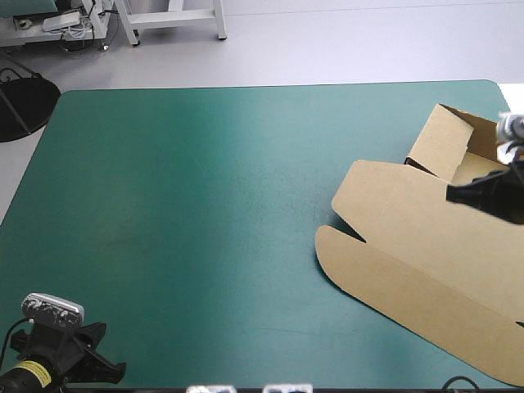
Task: Fold the box
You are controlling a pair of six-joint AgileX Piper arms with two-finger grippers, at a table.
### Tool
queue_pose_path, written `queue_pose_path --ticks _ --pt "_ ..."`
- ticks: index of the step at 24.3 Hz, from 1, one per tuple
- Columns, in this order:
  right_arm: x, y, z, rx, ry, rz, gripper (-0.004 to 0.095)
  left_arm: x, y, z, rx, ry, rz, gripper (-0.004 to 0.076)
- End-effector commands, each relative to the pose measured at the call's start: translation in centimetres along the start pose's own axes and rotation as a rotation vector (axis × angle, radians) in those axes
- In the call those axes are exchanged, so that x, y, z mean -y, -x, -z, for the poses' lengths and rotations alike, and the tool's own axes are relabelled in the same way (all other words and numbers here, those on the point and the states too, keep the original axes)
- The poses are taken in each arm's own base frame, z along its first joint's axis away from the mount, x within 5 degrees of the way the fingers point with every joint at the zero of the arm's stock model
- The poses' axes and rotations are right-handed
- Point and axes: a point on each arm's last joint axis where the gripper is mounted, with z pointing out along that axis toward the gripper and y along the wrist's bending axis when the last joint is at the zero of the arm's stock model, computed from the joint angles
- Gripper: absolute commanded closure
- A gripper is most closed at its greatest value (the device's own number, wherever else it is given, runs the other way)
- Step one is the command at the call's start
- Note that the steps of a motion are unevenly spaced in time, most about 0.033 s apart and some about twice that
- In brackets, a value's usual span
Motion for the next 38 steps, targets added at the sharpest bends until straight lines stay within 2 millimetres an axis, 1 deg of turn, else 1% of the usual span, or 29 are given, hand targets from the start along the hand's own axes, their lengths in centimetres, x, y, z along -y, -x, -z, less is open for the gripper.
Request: queue_pose_path --ticks 1,4,5,11,14,15,17,20,26,29,38 --pt "-0.9 -2.9 0.3 0.016 0.026 0.038 0.0911 0.1 0.8 0.7 0.115 -0.017 -0.016 0.0732" --pt "-0.9 -6.2 -0.1 0.000 0.022 0.040 0.0911 0.1 0.7 0.8 0.128 -0.017 -0.016 0.0732" --pt "-0.9 -7.6 -0.2 0.002 0.019 0.051 0.0911 0.1 0.6 0.8 0.130 -0.017 -0.016 0.0732" --pt "-1.0 -13.9 -1.3 0.027 0.017 0.084 0.0911 0.3 0.6 0.8 0.131 -0.038 -0.006 0.0732" --pt "-1.1 -16.2 -1.6 0.034 0.020 0.082 0.0911 0.6 0.6 0.8 0.127 -0.067 0.007 0.0732" --pt "-1.2 -17.3 -1.6 0.044 0.019 0.084 0.0911 0.7 0.3 0.4 0.114 -0.083 0.015 0.0732" --pt "-1.3 -18.3 -1.6 0.060 0.019 0.084 0.0911 0.8 -0.2 -0.3 0.085 -0.089 0.018 0.0732" --pt "-1.3 -18.9 -1.6 0.063 0.019 0.085 0.0911 0.8 -0.1 -0.5 0.095 -0.089 0.019 0.0732" --pt "-1.3 -19.1 -1.6 0.059 0.020 0.085 0.0911 0.8 -0.2 -0.6 0.093 -0.089 0.019 0.0732" --pt "-1.4 -19.5 -1.7 0.011 0.036 0.029 0.0911 0.8 -0.2 -0.6 0.093 -0.089 0.019 0.0732" --pt "-1.4 -19.4 -1.7 0.023 0.033 0.033 0.0911 0.8 -0.2 -0.6 0.093 -0.089 0.019 0.0732"
